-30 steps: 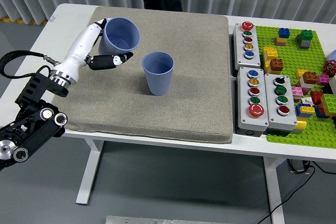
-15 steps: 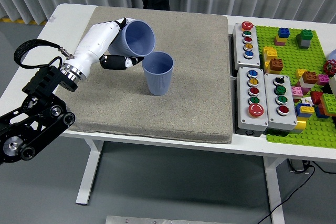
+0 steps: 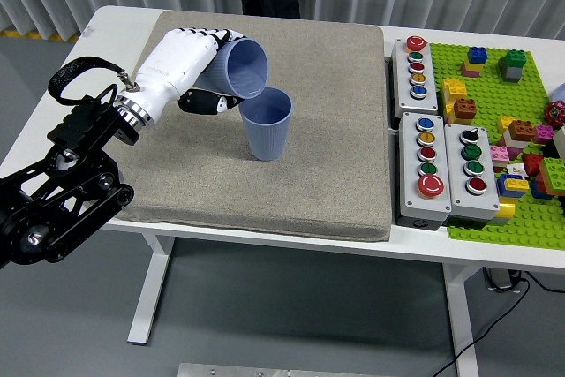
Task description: Pick cup pour cup place
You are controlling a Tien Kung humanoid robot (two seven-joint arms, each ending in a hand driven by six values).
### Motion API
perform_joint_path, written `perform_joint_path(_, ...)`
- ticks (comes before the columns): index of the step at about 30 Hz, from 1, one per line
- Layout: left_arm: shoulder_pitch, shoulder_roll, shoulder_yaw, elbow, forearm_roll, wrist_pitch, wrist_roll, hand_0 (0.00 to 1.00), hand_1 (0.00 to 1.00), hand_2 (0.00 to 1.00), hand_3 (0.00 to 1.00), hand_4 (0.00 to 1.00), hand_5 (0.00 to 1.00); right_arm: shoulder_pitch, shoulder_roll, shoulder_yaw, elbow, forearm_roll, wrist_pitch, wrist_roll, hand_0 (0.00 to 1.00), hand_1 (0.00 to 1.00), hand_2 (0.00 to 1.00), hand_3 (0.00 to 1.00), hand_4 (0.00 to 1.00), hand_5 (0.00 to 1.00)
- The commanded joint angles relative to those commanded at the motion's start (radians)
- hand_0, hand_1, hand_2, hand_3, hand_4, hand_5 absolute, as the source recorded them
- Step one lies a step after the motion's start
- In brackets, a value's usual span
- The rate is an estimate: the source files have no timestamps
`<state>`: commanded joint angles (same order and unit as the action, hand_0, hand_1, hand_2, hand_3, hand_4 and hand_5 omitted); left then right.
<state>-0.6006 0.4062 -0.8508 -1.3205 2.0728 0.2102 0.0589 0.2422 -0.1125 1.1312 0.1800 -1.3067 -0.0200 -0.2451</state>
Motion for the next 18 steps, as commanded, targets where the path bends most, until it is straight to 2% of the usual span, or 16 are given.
perform_joint_path(5, -0.009, 0.002, 0.013, 0.009, 0.130, -0.009, 0.012, 0.604, 0.576, 0.606, 0.609, 0.710, 0.127, 0.002, 0.000, 0.007, 0.000, -0.010, 0.002, -0.001, 0.684, 0.649, 0.571, 0.580, 0.002, 0.014)
perform_joint_path(14, -0.011, 0.004, 0.015, 0.019, 0.142, -0.005, 0.013, 0.607, 0.576, 0.605, 0.610, 0.703, 0.127, 0.002, 0.000, 0.013, 0.000, -0.014, 0.001, -0.001, 0.684, 0.649, 0.571, 0.580, 0.002, 0.011)
perform_joint_path(18, -0.016, 0.004, 0.022, 0.023, 0.178, 0.003, 0.019, 0.607, 0.576, 0.605, 0.610, 0.703, 0.127, 0.002, 0.000, 0.016, 0.000, -0.017, 0.002, -0.001, 0.684, 0.649, 0.571, 0.580, 0.002, 0.011)
